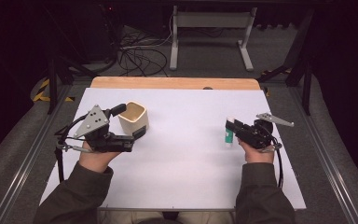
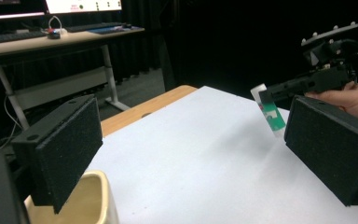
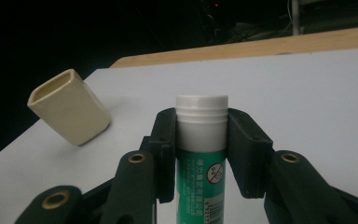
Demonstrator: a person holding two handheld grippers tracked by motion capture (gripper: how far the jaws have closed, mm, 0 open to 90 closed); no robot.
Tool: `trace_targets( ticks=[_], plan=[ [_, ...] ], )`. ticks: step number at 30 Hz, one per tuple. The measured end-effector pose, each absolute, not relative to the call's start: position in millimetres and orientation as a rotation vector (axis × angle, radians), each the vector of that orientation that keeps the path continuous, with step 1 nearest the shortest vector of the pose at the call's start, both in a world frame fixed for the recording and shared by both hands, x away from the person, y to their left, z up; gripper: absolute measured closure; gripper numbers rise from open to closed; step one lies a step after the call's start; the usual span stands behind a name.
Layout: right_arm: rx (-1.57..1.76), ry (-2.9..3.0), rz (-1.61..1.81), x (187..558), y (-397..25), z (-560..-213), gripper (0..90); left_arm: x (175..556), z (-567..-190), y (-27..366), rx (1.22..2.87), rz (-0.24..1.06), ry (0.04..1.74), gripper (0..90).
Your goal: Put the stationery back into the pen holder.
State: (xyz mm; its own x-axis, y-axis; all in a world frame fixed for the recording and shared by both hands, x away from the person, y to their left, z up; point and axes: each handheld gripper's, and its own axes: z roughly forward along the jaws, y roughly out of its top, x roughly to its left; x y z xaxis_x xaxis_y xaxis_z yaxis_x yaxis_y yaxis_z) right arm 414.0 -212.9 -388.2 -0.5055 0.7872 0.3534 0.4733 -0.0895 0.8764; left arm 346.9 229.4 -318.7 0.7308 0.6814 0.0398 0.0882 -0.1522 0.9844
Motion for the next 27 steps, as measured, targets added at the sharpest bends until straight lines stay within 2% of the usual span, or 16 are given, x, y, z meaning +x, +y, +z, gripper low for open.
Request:
trace_targets(
  ticks=[14, 27],
  plan=[
    [1.190, 1.900, 1.744, 409.0, -204.2, -376.7, 65.8, 346.4, -331.1, 206.1, 1.684, 0.550, 0.620, 4.8],
    [0.979, 1.907, 1.759, 399.0, -182.5, -346.2, 65.7, 349.7, -344.9, 182.6, 1.685, 0.498, 0.628, 4.9]
  ],
)
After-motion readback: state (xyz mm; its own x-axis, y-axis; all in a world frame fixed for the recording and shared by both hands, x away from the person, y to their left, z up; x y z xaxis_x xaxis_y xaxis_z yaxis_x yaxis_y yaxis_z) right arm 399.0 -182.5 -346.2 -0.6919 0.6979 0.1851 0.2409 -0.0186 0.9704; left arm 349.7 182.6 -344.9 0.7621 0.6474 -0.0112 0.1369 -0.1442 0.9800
